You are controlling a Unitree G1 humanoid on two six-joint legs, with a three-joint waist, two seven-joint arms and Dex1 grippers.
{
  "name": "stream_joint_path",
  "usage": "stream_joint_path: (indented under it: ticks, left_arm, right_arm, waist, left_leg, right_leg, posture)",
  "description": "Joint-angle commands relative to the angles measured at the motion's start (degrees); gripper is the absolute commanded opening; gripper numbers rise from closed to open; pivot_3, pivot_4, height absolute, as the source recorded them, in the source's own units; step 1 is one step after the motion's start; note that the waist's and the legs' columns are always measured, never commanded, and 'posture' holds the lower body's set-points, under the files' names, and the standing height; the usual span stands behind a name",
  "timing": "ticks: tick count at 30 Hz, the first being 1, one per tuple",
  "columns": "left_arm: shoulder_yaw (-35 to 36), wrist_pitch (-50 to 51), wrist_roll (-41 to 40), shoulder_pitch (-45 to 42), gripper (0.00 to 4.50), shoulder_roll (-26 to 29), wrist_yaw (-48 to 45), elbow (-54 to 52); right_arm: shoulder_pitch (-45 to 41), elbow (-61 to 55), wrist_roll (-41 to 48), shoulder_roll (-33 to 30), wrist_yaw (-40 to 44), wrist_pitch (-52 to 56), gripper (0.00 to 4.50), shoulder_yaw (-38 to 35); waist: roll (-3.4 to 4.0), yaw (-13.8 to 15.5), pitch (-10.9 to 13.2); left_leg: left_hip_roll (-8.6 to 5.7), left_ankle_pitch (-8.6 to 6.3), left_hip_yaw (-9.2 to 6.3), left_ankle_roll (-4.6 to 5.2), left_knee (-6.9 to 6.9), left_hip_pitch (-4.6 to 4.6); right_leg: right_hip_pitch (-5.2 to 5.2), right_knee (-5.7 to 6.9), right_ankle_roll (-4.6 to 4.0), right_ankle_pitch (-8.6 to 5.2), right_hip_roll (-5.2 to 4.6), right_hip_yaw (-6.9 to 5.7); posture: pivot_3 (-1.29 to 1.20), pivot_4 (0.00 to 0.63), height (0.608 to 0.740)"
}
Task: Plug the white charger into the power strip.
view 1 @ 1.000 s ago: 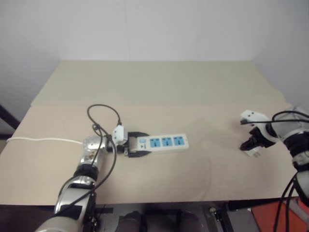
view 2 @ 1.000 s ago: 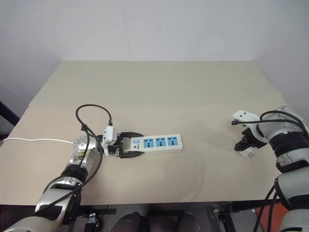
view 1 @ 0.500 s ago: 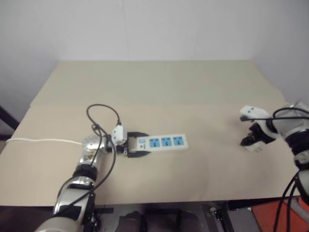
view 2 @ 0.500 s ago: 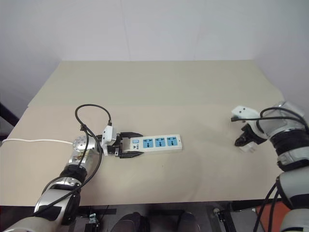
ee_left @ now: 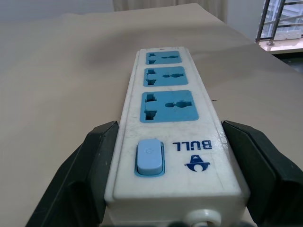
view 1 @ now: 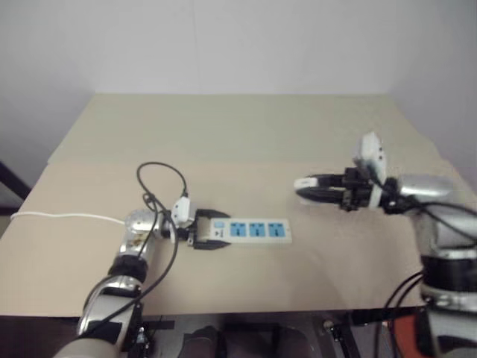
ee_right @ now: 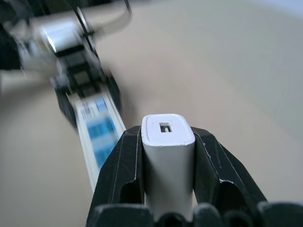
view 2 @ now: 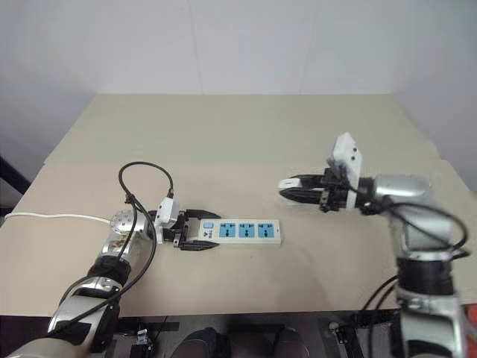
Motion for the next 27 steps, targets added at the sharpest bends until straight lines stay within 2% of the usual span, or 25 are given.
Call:
stream_joint_path:
  ticks: [1, 7, 13, 17, 27]
  left_arm:
    - [-1.05, 1.64, -1.10, 1.58, 3.26, 0.17, -0.46, -4.83]
    - [-1.71, 4.49, -1.95, 4.52, 3.26, 0.48, -0.02, -10.25]
    - [-2.09, 6.12, -2.36, 6.12, 3.26, 0.91, 1.09, -13.53]
    - [-2.10, 6.55, -2.41, 6.64, 3.26, 1.28, 1.55, -14.41]
    - [-2.34, 7.92, -2.67, 7.40, 3.26, 1.66, 2.42, -16.48]
  right_arm:
    - [-0.40, -1.14, 5.22, 2.69, 1.25, -4.32, 1.10, 0.55]
    - [-5.08, 8.11, 9.71, 11.36, 2.14, -8.33, 1.10, 3.13]
    - [-7.28, 16.58, 8.11, 15.81, 5.82, -14.73, 1.10, 8.07]
    - [-7.04, 19.72, 6.70, 17.14, 6.54, -17.98, 1.10, 10.70]
    - [-1.86, 18.85, 3.30, 17.95, 6.45, -24.33, 1.10, 15.87]
  waist:
    - [0.00, -0.05, 0.00]
    - [0.01, -0.52, 0.00]
    - [0.03, -0.48, 0.00]
    - [0.03, -0.62, 0.01]
    - [0.04, -0.76, 0.01]
  left_leg:
    - [0.00, 0.00, 0.00, 0.00, 0.00, 0.00]
    - [0.03, 0.02, 0.03, 0.01, -0.05, 0.11]
    - [0.02, 0.03, 0.02, 0.00, -0.18, 0.20]
    - [-0.06, 0.07, 0.04, -0.05, -0.21, 0.23]
    - [-0.02, 0.11, 0.06, -0.11, -0.30, 0.35]
  right_leg:
    - [-0.01, 0.00, 0.00, 0.00, 0.01, 0.01]
    - [0.03, 0.04, 0.00, 0.00, 0.07, 0.06]
    - [0.00, 0.04, 0.00, -0.01, 0.08, 0.07]
    - [0.00, 0.05, -0.01, -0.01, 0.08, 0.08]
    - [0.01, 0.09, -0.02, -0.02, 0.08, 0.10]
  posture:
    - [0.00, 0.150, 0.740]
    - [0.00, 0.150, 0.740]
    - [0.00, 0.150, 0.740]
    - [0.00, 0.150, 0.740]
    - [0.00, 0.150, 0.740]
